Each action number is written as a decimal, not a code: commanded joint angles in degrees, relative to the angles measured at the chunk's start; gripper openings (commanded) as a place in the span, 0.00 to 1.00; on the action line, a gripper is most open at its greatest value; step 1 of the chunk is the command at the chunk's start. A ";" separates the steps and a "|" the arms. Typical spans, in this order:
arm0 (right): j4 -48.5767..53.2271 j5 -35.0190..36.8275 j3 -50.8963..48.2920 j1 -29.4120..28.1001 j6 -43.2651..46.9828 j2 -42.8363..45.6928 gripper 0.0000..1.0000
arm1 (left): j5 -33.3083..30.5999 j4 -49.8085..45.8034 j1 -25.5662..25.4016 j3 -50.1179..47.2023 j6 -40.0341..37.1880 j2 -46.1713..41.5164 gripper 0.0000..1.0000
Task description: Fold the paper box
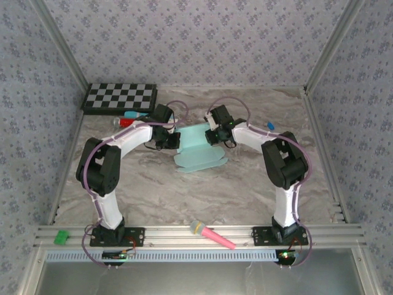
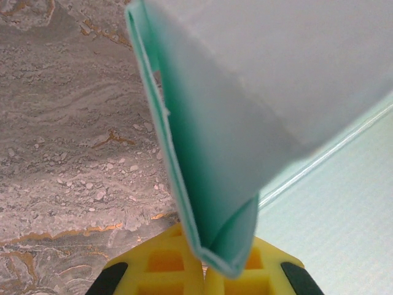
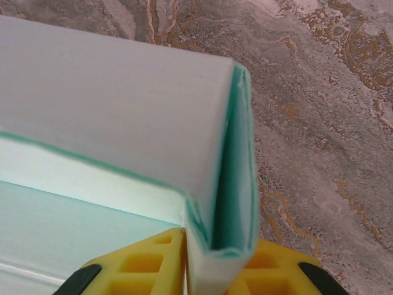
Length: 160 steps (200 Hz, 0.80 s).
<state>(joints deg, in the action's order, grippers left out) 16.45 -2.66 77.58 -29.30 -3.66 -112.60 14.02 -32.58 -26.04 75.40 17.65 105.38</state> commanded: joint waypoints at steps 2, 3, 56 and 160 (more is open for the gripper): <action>4.67 5.17 1.33 -0.05 -0.56 -3.00 0.22 | 1.54 -0.57 -0.11 1.94 -0.78 0.43 0.00; 4.66 5.14 1.38 -0.05 -0.56 -3.03 0.22 | 1.54 -0.61 -0.13 1.94 -0.78 0.43 0.00; 5.61 6.57 2.15 -0.39 -0.90 -4.21 0.21 | 1.43 -0.60 -0.14 1.86 -0.86 0.52 0.00; 15.43 25.84 7.41 -2.14 -8.64 -8.27 0.12 | 1.34 -0.98 -0.15 2.09 -0.88 0.44 0.00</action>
<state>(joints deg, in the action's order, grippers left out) 23.00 10.26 83.46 -31.99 -9.63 -117.58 15.68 -31.29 -26.76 75.61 17.65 106.15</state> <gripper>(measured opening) 0.138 0.054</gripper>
